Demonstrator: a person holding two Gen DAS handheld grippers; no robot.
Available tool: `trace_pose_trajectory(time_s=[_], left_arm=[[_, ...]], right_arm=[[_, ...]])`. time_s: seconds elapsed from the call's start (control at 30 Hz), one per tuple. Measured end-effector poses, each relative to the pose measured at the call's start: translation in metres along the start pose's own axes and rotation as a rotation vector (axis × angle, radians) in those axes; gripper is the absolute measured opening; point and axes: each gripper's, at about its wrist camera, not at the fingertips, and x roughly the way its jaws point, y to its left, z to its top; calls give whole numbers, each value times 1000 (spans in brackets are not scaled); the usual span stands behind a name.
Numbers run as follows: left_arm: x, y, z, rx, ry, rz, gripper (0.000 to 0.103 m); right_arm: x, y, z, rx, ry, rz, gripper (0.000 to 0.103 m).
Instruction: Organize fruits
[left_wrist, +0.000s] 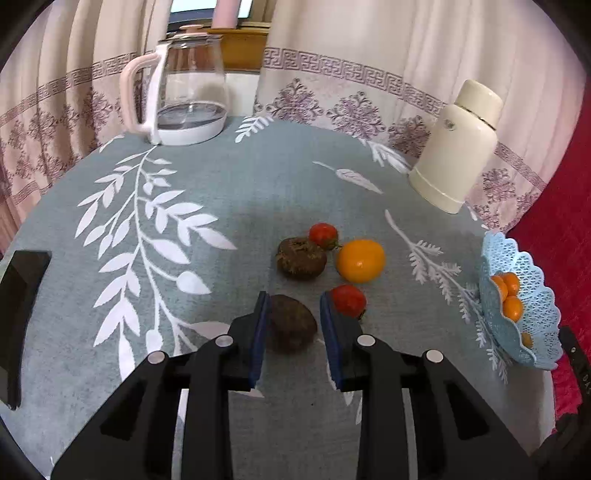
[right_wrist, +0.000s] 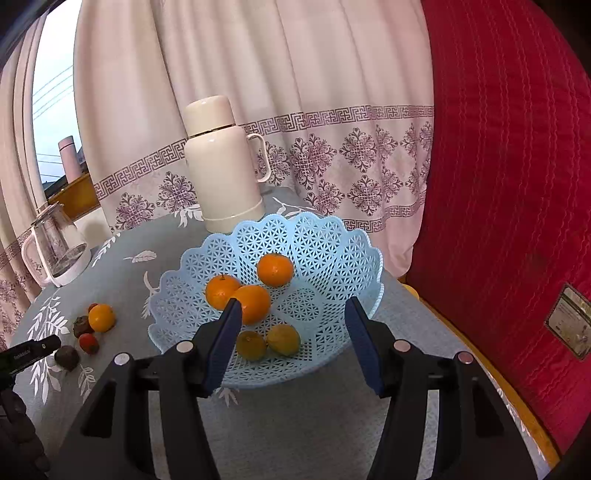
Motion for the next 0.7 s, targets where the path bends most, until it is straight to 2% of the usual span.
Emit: trace_pose_trajectory(time_s=[0.03,0.1,0.2,0.5,0.63,0.7], left_arm=[[3,2,-1,-8,15,0,46],[7,6,-4,-25,34,8,61],[14,12,-10,-35,78,1,64],[26,4,-12,24,96,55,63],[28,2,-10,36,91,79,42],[26,4,-9,28,89,66,42]], right_arm=[[0,0,0,1,0,2,58],[0,-1,0,3,1,4,58],[0,-2,0,10,4,7,58],[0,-3,-2,15,0,14,58],[0,-3,-2,20,-2,14,58],[0,-4,-2,24,-6,14,58]])
